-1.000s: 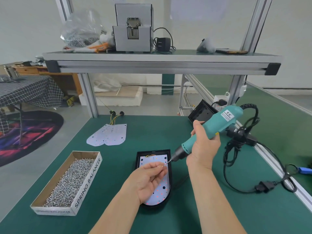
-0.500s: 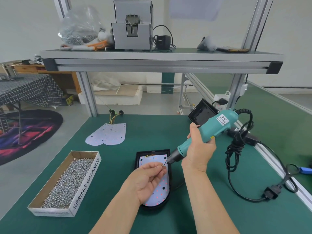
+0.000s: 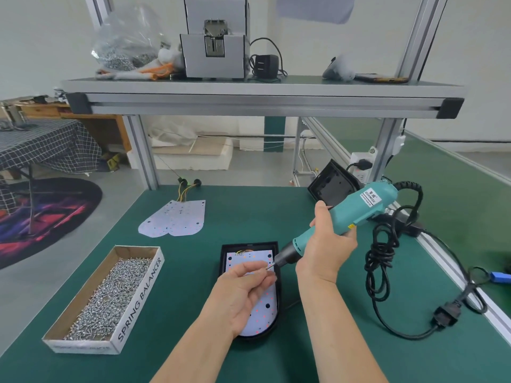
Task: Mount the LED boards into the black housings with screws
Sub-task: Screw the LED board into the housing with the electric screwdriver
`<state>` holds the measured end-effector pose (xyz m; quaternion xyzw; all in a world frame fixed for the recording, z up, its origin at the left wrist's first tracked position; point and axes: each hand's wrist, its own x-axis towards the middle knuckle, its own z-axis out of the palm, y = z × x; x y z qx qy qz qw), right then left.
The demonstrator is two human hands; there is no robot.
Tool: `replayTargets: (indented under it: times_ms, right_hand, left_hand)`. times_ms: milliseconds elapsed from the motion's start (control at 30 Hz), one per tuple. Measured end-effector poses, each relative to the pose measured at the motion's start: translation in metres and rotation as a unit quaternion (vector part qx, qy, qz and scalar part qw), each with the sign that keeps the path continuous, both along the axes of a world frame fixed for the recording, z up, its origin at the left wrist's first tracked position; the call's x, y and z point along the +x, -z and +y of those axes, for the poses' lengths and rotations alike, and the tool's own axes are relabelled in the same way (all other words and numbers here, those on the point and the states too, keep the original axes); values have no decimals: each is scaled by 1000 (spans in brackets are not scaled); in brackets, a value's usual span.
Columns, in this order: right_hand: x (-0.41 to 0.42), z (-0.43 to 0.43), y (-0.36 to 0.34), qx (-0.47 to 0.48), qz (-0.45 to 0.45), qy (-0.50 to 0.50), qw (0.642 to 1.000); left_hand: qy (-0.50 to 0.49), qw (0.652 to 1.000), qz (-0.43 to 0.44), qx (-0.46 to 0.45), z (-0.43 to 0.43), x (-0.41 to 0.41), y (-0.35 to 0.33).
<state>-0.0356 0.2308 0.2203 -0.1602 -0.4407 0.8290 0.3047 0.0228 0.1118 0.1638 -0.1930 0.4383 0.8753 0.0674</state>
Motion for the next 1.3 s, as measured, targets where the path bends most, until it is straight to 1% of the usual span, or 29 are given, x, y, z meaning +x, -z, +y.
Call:
replayTargets:
  times_ms: [267, 333, 367, 400, 433, 467, 500, 567, 633, 667, 733, 767, 800, 833, 1033, 1100, 1200, 1267, 1300]
  right_hand:
    - [-6, 8, -12, -8, 18, -2, 1000]
    - [-8, 8, -13, -11, 28, -5, 1000]
    - [-9, 8, -14, -10, 30, -8, 999]
    - [-10, 8, -14, -7, 30, -11, 999]
    - [-10, 9, -15, -3, 31, -13, 999]
    - [-10, 9, -15, 0, 32, -15, 999]
    - [-11, 9, -15, 2, 33, -16, 999]
    - [-9, 8, -16, 3, 37, -17, 999]
    - [-6, 6, -20, -6, 48, -21, 999]
    - [-5, 6, -23, -12, 53, -21, 998]
    - [0, 5, -29, -23, 60, -24, 998]
    - [2, 4, -32, -30, 66, -29, 997]
    - [3, 4, -36, -37, 71, -35, 996]
    - [5, 4, -38, -41, 73, -39, 996]
    - [11, 2, -42, -45, 77, -51, 995]
    - [12, 2, -43, -43, 76, -55, 995]
    - [15, 3, -44, -38, 72, -50, 995]
    - [16, 3, -45, -39, 71, -48, 996]
    - [16, 4, -46, -41, 71, -48, 995]
  left_hand:
    - [49, 996, 4, -73, -15, -2, -21]
    - [33, 992, 8, -125, -19, -2, -24]
    - [2, 984, 8, -178, -23, -4, -24]
    - [-42, 967, 5, -253, -29, -7, -23]
    - [-92, 939, -5, -332, -36, -10, -22]
    - [-136, 909, -20, -393, -44, -12, -21]
    - [-158, 889, -33, -428, -49, -13, -21]
    - [-161, 868, -19, -469, -52, -9, -22]
    - [-131, 841, 49, -523, -50, -7, -27]
    - [-81, 835, 80, -538, -47, -7, -31]
    - [46, 847, 111, -518, -38, -4, -36]
    - [89, 851, 119, -503, -34, -2, -38]
    - [110, 851, 127, -497, -32, -1, -39]
    - [112, 849, 135, -498, -29, 0, -40]
    - [49, 852, 156, -498, -18, 1, -43]
    - [42, 836, 163, -522, -17, 1, -44]
    - [39, 802, 181, -568, -14, 2, -44]
    - [35, 800, 187, -569, -14, 1, -44]
    - [36, 806, 186, -561, -14, 1, -43]
